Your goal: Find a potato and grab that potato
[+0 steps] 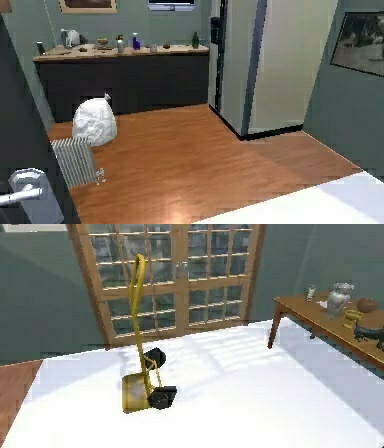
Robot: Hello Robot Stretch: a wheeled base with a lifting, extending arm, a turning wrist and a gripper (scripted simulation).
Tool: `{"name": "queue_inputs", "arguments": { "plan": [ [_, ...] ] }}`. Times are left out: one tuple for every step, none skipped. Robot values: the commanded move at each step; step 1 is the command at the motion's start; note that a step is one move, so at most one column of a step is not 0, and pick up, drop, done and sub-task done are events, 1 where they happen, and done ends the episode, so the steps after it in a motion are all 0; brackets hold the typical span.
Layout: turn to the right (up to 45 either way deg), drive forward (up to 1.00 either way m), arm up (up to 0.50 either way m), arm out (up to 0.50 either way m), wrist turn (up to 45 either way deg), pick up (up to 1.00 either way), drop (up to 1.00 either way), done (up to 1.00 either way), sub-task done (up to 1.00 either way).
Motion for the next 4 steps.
{"name": "queue_inputs", "arguments": {
  "plan": [
    [0.0, 1.0, 0.0, 0.0, 0.0, 0.0, 0.0, 0.0, 0.0],
    [-15.0, 0.0, 0.0, 0.0, 0.0, 0.0, 0.0, 0.0, 0.0],
    [0.0, 0.05, 0.0, 0.0, 0.0, 0.0, 0.0, 0.0, 0.0],
    [3.0, 0.0, 0.0, 0.0, 0.0, 0.0, 0.0, 0.0, 0.0]
  ]
}}
